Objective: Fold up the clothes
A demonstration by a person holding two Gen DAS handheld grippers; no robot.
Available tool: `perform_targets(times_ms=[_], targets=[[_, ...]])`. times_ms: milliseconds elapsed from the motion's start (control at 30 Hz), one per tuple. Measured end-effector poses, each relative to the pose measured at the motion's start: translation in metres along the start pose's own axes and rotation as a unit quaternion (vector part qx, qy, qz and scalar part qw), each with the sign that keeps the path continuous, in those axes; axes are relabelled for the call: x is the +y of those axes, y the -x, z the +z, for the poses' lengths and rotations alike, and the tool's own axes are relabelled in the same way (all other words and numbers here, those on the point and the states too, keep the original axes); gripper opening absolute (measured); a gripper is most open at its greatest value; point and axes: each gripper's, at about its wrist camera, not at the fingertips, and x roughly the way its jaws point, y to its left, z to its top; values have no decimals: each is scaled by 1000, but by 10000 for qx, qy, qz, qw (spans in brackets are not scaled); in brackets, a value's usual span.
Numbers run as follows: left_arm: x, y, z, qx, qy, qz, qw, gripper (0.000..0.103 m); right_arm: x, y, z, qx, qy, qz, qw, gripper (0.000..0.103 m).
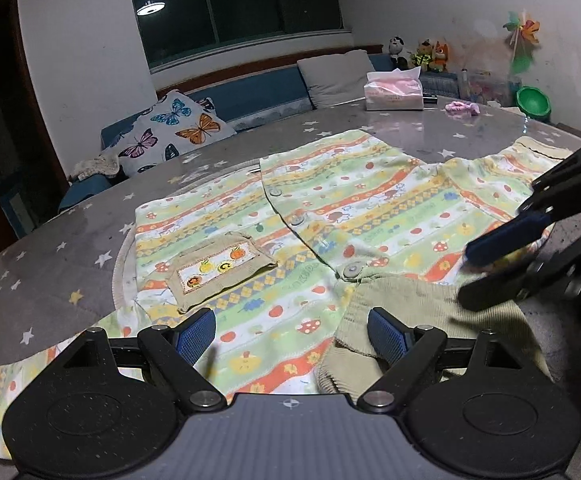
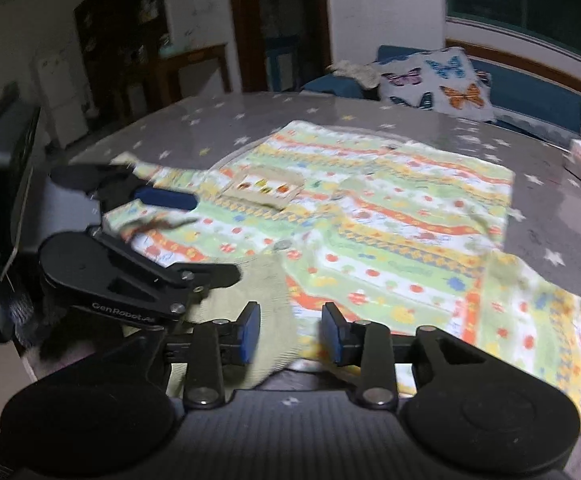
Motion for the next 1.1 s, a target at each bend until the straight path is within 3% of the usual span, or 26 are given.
perform_targets(times_ms=[67,267,600,1100], targets=[[0,-1,0,3,-9,24,10000,87,-12,6,-3,-83,-196,-154,9997,39],[-2,0,0,3,-32,37,10000,87,-53,14,-15,-106,-751,-736,9944,39],[-1,-2,1,28,-58,59,10000,90,-116,41,-42,-312,-1570,-1648,9733,42],[0,-2,2,55,-94,53,9999,91,-187,85,-75,-509,-2300,-3024,9236,42]])
